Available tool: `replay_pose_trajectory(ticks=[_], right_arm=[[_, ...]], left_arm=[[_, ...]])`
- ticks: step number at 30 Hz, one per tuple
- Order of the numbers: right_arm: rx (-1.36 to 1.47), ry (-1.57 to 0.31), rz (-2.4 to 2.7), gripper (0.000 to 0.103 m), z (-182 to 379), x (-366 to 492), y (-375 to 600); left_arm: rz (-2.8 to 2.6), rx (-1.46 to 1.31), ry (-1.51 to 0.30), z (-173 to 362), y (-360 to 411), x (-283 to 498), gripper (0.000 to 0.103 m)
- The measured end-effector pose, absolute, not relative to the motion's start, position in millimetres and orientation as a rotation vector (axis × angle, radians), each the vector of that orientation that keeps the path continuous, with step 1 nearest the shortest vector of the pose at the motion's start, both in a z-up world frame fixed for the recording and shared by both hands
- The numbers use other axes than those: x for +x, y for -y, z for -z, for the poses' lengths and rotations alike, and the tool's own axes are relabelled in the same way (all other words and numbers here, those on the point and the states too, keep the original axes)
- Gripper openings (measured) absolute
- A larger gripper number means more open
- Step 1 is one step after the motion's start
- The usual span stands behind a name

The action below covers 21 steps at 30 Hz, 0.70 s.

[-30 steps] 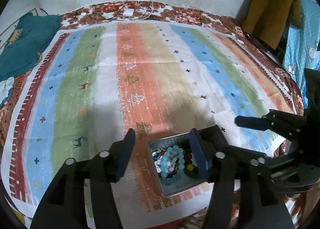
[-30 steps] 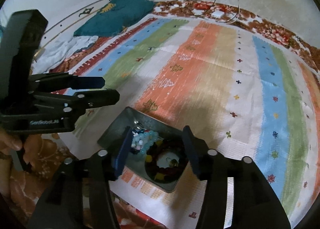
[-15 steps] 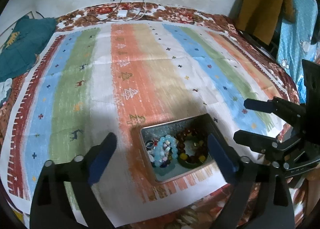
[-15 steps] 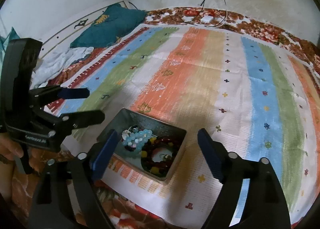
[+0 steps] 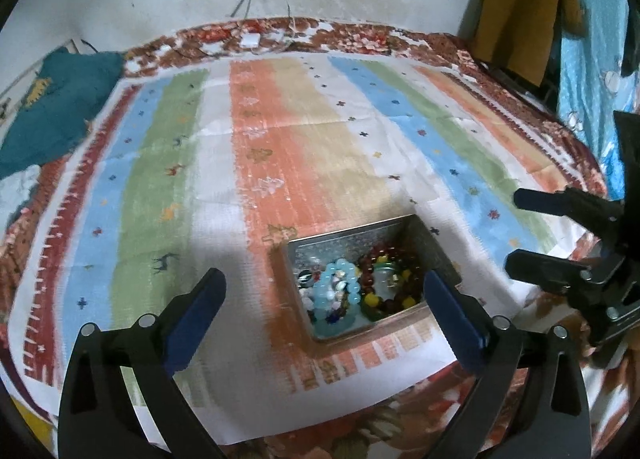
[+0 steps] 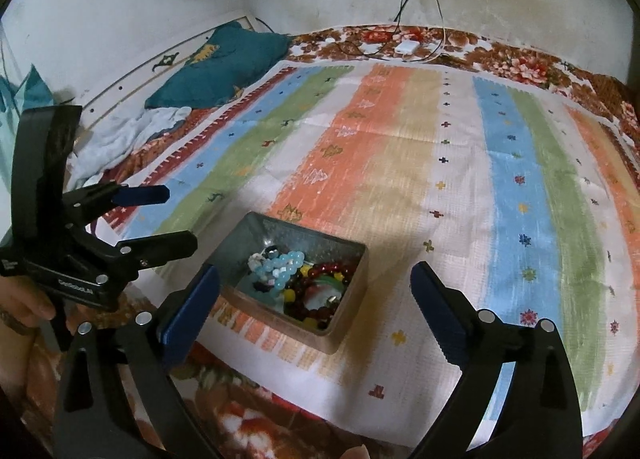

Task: Organize jewelry

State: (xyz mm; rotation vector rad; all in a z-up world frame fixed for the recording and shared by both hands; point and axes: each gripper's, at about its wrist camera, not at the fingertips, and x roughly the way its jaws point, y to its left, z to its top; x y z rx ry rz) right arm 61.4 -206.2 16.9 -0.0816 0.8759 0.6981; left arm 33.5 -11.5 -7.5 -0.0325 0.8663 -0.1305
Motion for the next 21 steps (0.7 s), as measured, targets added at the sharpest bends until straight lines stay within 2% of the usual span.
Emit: replay_pose_trajectory(ticks=[15,21], right_arm=[[-0.103,-0.796,-0.699,0.098,-23,40,211],[-0.104,-0.819,-0.686,0.098,-19,42,211]], left_arm=[[0.131,-0.021,-0.775,-1,20,11,0.097],[0.108,0.01,-0.777,1,23,11,0.097]])
